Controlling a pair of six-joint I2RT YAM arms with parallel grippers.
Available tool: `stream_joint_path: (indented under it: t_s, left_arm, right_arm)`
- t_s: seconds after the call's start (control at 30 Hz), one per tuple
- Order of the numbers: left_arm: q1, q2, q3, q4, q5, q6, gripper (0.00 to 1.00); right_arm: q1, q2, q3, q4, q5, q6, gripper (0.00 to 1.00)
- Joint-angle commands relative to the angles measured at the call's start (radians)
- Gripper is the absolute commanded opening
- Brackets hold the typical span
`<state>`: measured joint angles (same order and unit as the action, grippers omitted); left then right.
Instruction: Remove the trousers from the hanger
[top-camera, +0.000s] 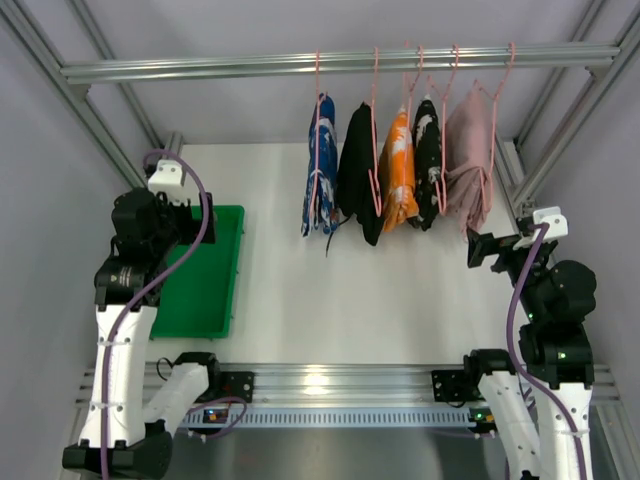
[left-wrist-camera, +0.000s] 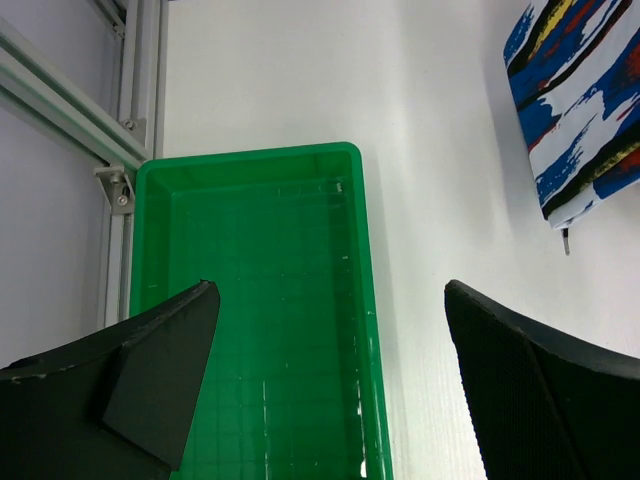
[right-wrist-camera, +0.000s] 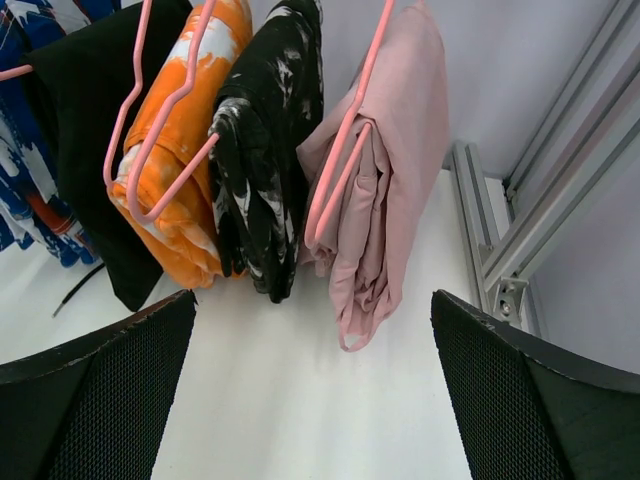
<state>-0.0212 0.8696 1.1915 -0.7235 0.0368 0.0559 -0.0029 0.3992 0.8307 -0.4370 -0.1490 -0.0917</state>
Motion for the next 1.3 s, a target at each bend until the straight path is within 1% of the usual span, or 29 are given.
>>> stream_joint_path:
  t_s: [0.0,0.07,0.17,0.2,0.3,0.33,0.37,0.4,0.43,0.47,0.5,0.53,0.6,0.63,0.7,0.77,0.8,0.93,1.1,1.17,1.27]
  left_arm:
    - [0.004,-0.018,0.016,0.021,-0.011,-0.025,0.99]
    - [0.004,-0.017,0.014,0.03,-0.023,-0.041,0.99]
    - [0.004,-0.021,0.023,0.047,0.052,-0.051,0.99]
    - [0.004,-0.021,0.031,0.058,0.134,-0.086,0.99]
    - [0.004,0.018,0.077,0.081,0.286,-0.161,0.99]
    - [0.004,0.061,0.094,0.085,0.373,-0.227,0.99]
    - [0.004,0.086,0.12,0.091,0.424,-0.263,0.99]
    - [0.004,0.106,0.129,0.126,0.475,-0.337,0.99]
    - [0.004,0.149,0.132,0.156,0.586,-0.381,0.99]
    - [0.004,0.167,0.134,0.186,0.639,-0.422,0.97]
    - [0.004,0.181,0.117,0.237,0.682,-0.524,0.96]
    - [0.001,0.204,0.1,0.363,0.739,-0.58,0.95]
    - [-0.009,0.229,0.063,0.482,0.752,-0.704,0.94]
    - [-0.028,0.259,0.06,0.58,0.756,-0.734,0.93]
    - [-0.055,0.298,0.066,0.642,0.765,-0.777,0.88]
    - [-0.111,0.353,0.103,0.682,0.767,-0.781,0.85]
    - [-0.153,0.38,0.115,0.687,0.762,-0.766,0.81]
    - [-0.236,0.43,0.146,0.707,0.744,-0.754,0.73]
    - [-0.26,0.482,0.149,0.8,0.762,-0.826,0.68]
    - [-0.26,0.493,0.152,0.832,0.782,-0.85,0.65]
    - [-0.266,0.509,0.154,0.886,0.807,-0.896,0.64]
  right_arm:
    - [-0.014,-0.008,0.011,0.017,-0.017,0.021,0.99]
    - [-0.014,-0.007,0.016,0.012,-0.012,0.036,0.99]
    - [-0.016,-0.007,0.028,0.0,-0.012,0.064,0.99]
    - [-0.014,-0.005,0.041,-0.006,-0.014,0.07,1.0]
    - [-0.014,-0.002,0.068,-0.025,-0.021,0.084,0.99]
    - [-0.014,0.001,0.076,-0.032,-0.024,0.084,0.99]
    - [-0.014,0.003,0.091,-0.048,-0.03,0.084,0.99]
    - [-0.014,0.006,0.097,-0.052,-0.031,0.086,0.99]
    - [-0.014,0.007,0.102,-0.055,-0.031,0.084,0.99]
    - [-0.016,0.009,0.108,-0.063,-0.032,0.084,0.99]
    - [-0.014,0.013,0.113,-0.068,-0.031,0.084,0.99]
    - [-0.014,0.016,0.117,-0.071,-0.031,0.084,0.99]
    - [-0.014,0.026,0.13,-0.085,-0.032,0.084,0.99]
    - [-0.016,0.027,0.133,-0.086,-0.035,0.084,1.0]
    - [-0.016,0.033,0.139,-0.088,-0.041,0.084,0.99]
    - [-0.014,0.038,0.146,-0.089,-0.041,0.084,0.99]
    - [-0.014,0.046,0.151,-0.091,-0.043,0.08,1.0]
    - [-0.014,0.061,0.162,-0.086,-0.037,0.075,0.99]
    - [-0.014,0.078,0.171,-0.08,-0.043,0.075,1.0]
    - [-0.014,0.079,0.17,-0.077,-0.043,0.075,0.99]
    - [-0.014,0.081,0.162,-0.074,-0.043,0.073,1.0]
